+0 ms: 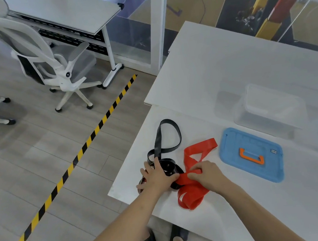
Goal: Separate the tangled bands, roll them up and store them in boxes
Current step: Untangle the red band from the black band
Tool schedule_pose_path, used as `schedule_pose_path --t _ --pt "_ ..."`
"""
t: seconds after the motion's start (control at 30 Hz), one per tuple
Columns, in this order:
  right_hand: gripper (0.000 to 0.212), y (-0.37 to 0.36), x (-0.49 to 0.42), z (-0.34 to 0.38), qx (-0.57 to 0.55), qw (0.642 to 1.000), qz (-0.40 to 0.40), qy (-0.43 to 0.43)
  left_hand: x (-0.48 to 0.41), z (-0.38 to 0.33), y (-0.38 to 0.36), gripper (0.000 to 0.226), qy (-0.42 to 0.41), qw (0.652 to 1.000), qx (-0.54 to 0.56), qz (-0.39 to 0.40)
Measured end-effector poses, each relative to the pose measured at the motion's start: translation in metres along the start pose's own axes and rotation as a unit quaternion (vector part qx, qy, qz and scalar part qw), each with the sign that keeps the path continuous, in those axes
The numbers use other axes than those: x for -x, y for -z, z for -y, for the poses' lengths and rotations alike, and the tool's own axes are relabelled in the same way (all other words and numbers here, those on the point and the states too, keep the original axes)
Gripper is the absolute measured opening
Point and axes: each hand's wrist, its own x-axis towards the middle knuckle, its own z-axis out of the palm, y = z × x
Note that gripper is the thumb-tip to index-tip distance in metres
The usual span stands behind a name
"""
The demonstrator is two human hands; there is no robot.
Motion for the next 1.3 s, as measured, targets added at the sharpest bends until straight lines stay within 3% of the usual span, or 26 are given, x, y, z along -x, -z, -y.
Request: schedule_pose_path --t 0.13,0.33,0.53,0.63,0.83,0.9,1.0,1.07,1.17,1.3 --pt "0.017 0.008 0.013 -0.006 -0.035 0.998 -0.045 0.021 -0.005 -0.001 -0.008 0.095 -0.028 0.999 -0.041 -0.014" --pt "0.007 0.020 0.029 -0.015 -0.093 0.988 -0.121 0.035 -0.007 0.031 0.000 0.059 -0.168 0.984 0.001 -0.064" --pt "0.005 0.041 0.029 -0.018 -0.162 0.969 -0.181 0.045 -0.014 0.057 0.015 0.050 -0.150 0.983 0.050 -0.090" --pt "0.001 0.034 0.021 -0.031 -0.111 0.985 -0.128 0.024 -0.013 0.052 0.014 0.056 -0.173 0.980 0.057 -0.079" --pt "0.016 0.001 0.000 -0.059 0.095 0.994 -0.043 -0.011 -0.019 0.041 0.010 0.050 -0.115 0.986 0.098 -0.074" --pt "0.033 -0.003 -0.009 -0.057 0.122 0.992 -0.033 -0.013 -0.019 0.042 0.009 0.049 -0.114 0.987 0.091 -0.062" --pt "0.103 -0.006 -0.025 -0.049 0.100 0.994 -0.033 -0.036 -0.020 0.043 0.008 0.047 -0.117 0.987 0.090 -0.056" --pt "0.138 -0.009 -0.035 -0.044 0.135 0.990 -0.002 -0.044 -0.020 0.042 0.006 0.046 -0.119 0.987 0.090 -0.052" --pt "0.153 -0.021 -0.045 -0.039 0.221 0.974 0.027 -0.035 -0.022 0.043 0.004 0.046 -0.111 0.989 0.091 -0.045" --pt "0.149 -0.041 -0.051 -0.035 0.208 0.977 0.003 -0.043 -0.025 0.047 0.002 0.045 -0.104 0.989 0.099 -0.036"
